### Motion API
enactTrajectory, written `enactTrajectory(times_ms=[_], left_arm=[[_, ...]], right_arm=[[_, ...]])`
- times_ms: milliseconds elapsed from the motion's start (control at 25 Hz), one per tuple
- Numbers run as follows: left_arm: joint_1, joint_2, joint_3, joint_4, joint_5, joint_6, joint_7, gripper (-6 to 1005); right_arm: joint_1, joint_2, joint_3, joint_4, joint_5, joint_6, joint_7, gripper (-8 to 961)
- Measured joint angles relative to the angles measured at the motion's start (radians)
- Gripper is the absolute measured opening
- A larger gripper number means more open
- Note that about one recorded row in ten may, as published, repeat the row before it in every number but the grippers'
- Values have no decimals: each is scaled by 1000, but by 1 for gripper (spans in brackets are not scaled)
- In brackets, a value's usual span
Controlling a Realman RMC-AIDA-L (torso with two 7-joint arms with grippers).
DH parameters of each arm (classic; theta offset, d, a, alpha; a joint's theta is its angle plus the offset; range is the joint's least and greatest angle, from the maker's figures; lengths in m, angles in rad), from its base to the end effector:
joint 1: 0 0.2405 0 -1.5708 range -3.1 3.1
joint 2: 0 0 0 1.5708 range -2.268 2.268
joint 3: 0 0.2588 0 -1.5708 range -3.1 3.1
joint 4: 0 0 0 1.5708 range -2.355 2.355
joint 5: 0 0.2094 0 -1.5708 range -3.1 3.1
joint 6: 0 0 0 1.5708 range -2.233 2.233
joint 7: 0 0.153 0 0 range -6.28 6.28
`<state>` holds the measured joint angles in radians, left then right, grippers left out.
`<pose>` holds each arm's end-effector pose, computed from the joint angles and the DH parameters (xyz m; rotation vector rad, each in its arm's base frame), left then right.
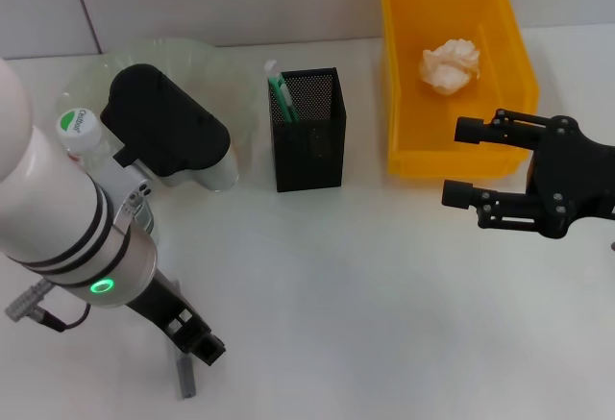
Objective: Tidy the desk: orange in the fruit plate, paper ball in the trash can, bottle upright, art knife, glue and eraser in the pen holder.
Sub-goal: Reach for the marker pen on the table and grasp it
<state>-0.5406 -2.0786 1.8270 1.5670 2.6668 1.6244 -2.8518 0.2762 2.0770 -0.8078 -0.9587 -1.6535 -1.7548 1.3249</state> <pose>-0.1561 0.2995 -0.0553 -2.6087 -0.7586 0.7697 0.2529 0.2855 0.0502 -2.6091 0.3057 0.9383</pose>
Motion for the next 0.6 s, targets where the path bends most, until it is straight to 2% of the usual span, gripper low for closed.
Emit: enactTrajectory(times_ms=[80, 600], left_arm=[[-6, -1, 2, -40, -8, -16, -19, 811], [-16, 1, 13, -48, -11, -13, 40, 810]], right_arm=[[0, 0, 0, 0, 0, 1, 0, 762], [1, 0, 1, 3, -3, 2, 0, 762]])
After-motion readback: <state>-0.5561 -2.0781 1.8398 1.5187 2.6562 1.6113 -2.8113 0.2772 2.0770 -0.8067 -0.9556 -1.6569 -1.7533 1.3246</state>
